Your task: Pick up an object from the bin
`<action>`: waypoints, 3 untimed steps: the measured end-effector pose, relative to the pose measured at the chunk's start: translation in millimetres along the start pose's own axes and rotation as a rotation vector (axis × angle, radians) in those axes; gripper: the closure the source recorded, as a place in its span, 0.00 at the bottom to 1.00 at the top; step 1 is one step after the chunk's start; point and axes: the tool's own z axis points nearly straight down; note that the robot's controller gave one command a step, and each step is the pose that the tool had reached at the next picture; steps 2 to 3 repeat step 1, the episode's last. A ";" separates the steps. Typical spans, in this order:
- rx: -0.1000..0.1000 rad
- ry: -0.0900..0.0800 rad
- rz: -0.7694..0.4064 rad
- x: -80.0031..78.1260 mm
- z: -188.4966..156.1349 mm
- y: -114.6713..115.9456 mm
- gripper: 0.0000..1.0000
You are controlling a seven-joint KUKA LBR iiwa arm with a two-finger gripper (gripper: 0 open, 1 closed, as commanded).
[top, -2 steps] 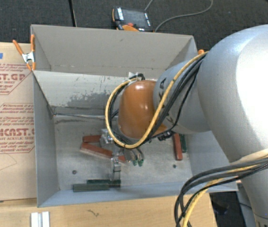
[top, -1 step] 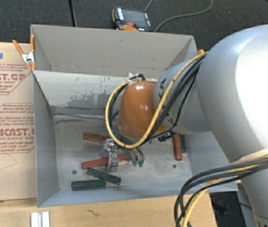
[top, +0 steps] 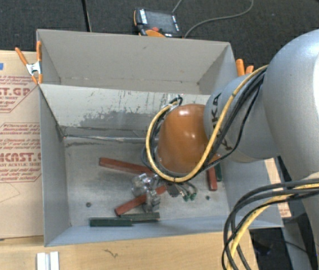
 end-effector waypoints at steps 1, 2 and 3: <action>0.001 -0.003 -0.131 -16.2 -153.4 3.0 1.00; 0.001 -0.003 -0.131 -16.2 -153.4 3.0 1.00; 0.001 -0.003 -0.131 -16.2 -153.4 3.0 1.00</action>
Offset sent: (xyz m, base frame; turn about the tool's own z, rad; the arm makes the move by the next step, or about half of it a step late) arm 0.0109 0.0079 0.1496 -0.1309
